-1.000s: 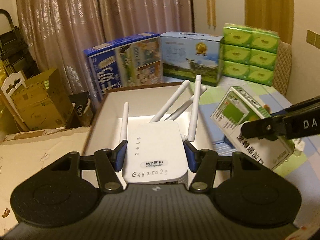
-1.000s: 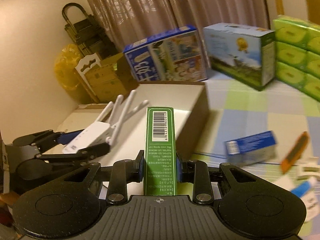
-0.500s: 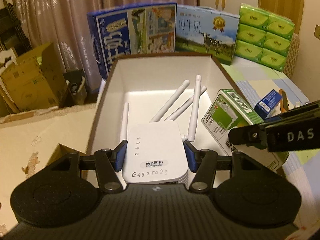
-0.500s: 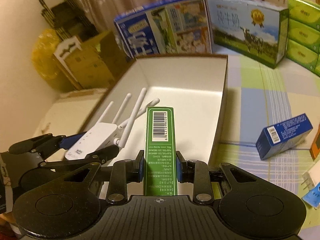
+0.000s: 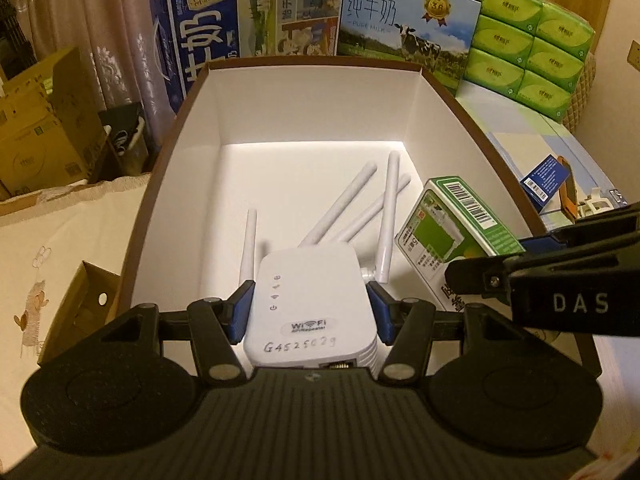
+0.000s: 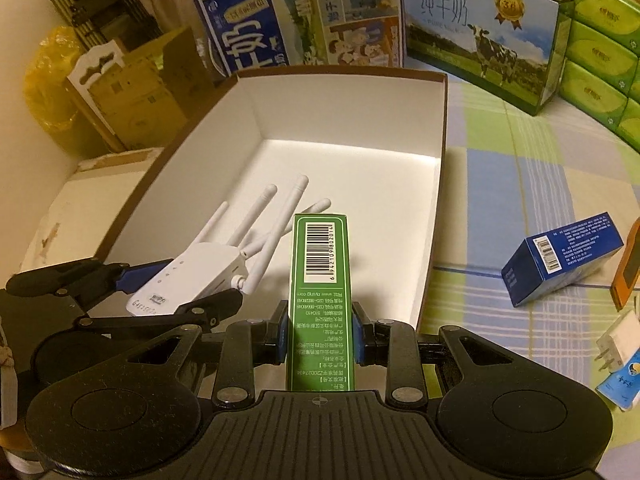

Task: Organize rigid objects
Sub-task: 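Carry the repeater and green box with both tools over the brown box, then release the repeater with the left tool while the right tool drops the green box inside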

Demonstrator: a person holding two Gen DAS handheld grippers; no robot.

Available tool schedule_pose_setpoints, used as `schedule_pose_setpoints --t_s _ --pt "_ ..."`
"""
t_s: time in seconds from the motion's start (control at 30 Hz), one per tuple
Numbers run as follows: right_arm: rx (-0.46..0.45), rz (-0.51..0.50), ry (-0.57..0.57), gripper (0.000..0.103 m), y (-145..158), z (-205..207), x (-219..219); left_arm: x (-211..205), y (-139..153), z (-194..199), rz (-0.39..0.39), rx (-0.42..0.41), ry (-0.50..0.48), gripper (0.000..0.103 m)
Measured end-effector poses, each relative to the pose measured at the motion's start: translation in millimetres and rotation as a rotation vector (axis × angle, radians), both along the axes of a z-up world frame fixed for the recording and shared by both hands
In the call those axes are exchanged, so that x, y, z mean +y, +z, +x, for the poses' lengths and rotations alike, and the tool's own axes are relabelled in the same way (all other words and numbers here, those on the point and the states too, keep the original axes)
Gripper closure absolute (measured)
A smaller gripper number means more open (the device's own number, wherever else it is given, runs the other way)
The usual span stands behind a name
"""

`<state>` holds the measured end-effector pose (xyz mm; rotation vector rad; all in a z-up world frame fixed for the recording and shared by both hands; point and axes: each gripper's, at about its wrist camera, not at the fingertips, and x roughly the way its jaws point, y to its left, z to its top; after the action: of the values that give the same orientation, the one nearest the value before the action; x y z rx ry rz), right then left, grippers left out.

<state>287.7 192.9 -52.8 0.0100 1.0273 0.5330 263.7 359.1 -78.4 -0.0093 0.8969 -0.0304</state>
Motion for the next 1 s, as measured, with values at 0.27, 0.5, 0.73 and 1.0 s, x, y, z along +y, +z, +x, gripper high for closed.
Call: schedule_pose_setpoints --t_s 0.27,0.5,0.73,1.0 --pt "0.005 -0.013 -0.022 0.076 1 2 1 7 13 0 -0.011 -0.019 -0.019 0.043" --pt "-0.030 -0.024 0.000 0.070 7 -5 2 16 22 -12 -0.025 -0.007 0.001 0.041" --pt "-0.058 -0.030 0.008 0.058 16 -18 -2 13 27 -25 -0.017 0.004 0.006 0.038" --pt "-0.059 -0.028 0.009 0.056 20 -31 -11 11 35 -36 -0.014 0.002 0.018 0.038"
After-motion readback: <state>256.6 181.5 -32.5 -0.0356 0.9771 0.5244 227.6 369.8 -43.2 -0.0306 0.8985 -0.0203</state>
